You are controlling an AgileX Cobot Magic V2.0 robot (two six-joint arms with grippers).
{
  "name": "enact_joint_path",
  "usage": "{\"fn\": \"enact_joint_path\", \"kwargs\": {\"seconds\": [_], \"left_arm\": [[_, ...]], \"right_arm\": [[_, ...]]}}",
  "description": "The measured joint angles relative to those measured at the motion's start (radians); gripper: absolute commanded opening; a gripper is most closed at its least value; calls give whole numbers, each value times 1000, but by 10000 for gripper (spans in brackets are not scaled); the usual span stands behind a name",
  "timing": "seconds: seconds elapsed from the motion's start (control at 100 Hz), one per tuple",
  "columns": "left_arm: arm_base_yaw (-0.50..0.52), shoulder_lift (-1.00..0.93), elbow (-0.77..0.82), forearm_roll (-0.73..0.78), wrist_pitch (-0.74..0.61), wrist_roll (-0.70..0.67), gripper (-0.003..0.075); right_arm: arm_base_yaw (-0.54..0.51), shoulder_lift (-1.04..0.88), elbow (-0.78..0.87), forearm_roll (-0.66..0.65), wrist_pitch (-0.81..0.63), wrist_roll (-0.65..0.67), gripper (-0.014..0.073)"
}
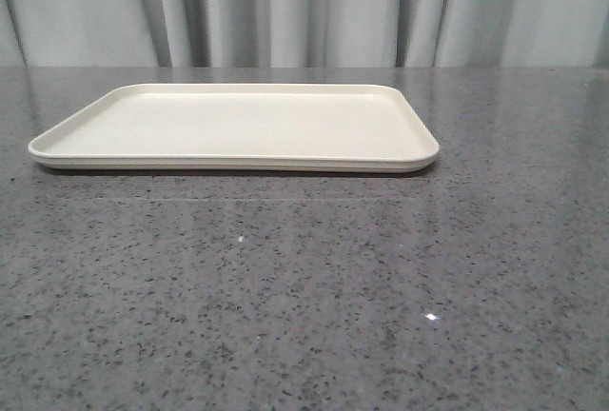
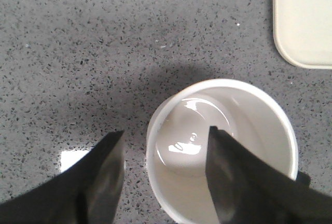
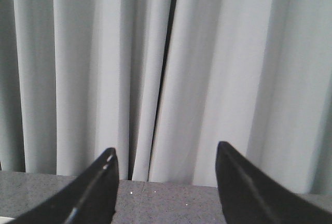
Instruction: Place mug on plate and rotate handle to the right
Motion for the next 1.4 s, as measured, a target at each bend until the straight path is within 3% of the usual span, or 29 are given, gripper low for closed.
{"fn": "enact_joint_path", "kwargs": {"seconds": [0.76, 1.4], "left_arm": [[0, 0, 117, -2, -24, 7, 347], [0, 62, 121, -23, -59, 9, 347]], "right_arm": [[0, 0, 0, 0, 16, 0, 424], [0, 0, 0, 0, 16, 0, 424]]}}
